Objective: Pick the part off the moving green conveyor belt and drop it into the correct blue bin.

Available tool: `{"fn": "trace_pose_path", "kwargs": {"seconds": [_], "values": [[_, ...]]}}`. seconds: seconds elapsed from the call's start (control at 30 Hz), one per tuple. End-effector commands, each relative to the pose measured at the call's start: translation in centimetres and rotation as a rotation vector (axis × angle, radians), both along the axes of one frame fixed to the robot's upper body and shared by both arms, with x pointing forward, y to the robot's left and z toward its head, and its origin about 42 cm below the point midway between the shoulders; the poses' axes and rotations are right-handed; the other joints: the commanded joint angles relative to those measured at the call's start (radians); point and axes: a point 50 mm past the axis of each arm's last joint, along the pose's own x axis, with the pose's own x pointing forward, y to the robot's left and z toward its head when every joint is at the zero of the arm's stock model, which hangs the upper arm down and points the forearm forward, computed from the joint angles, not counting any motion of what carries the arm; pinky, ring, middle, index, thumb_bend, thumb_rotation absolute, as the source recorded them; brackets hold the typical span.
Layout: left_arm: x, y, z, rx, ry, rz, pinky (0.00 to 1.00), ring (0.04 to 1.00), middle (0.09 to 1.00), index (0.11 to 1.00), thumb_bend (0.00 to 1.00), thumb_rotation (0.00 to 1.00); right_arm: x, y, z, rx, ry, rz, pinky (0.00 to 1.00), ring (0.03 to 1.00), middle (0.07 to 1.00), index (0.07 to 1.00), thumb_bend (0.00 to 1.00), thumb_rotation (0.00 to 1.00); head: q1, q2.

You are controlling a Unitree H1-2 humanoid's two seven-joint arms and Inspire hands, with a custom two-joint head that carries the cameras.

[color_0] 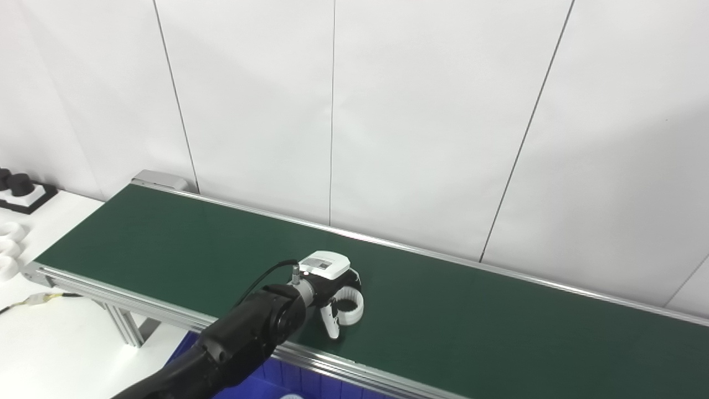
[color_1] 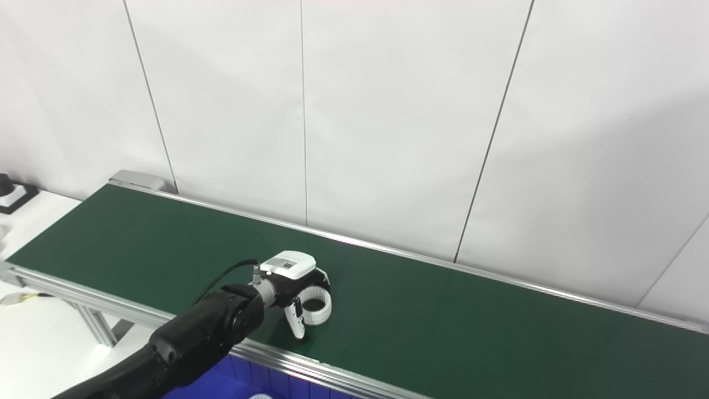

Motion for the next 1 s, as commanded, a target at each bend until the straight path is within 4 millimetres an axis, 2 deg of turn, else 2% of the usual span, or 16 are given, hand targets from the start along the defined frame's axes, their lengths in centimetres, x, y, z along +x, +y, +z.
{"fn": "trace_pose_path", "kwargs": {"seconds": [0.0,0.1,0.2,0.4,0.53,0.97], "values": [[0.8,0.3,1.7,-0.023,-0.1,-0.001,0.65,0.469,0.474,0.518,0.51,0.0,0.4,0.0,1.3,0.021,-0.064,0.002,0.7,0.784,0.828,0.928,0.46,0.84,0.002,0.002],[0.8,0.4,1.7,-0.049,-0.113,-0.01,0.67,0.51,0.502,0.458,0.5,0.0,0.4,0.0,1.3,0.02,-0.064,0.001,0.69,0.782,0.825,0.928,0.45,0.84,-0.001,0.002],[0.8,0.3,1.6,-0.056,-0.124,-0.023,0.67,0.527,0.509,0.438,0.5,0.0,0.4,-0.1,1.3,0.015,-0.072,0.005,0.68,0.777,0.824,0.928,0.45,0.85,0.001,0.004],[0.8,-0.1,1.3,-0.062,-0.129,-0.035,0.61,0.478,0.486,0.478,0.5,0.0,0.3,-0.1,1.4,0.019,-0.069,0.001,0.68,0.774,0.822,0.925,0.48,0.86,0.0,0.005],[0.7,-0.3,1.4,-0.065,-0.128,-0.041,0.63,0.477,0.477,0.483,0.5,0.0,0.3,-0.2,1.4,0.016,-0.067,0.0,0.69,0.777,0.827,0.926,0.48,0.86,0.0,0.005],[-0.3,-0.8,2.4,-0.125,-0.175,-0.071,0.62,0.477,0.498,0.479,0.5,0.0,0.2,-0.2,1.3,0.014,-0.067,0.001,0.7,0.78,0.827,0.927,0.47,0.85,-0.006,0.007]]}}
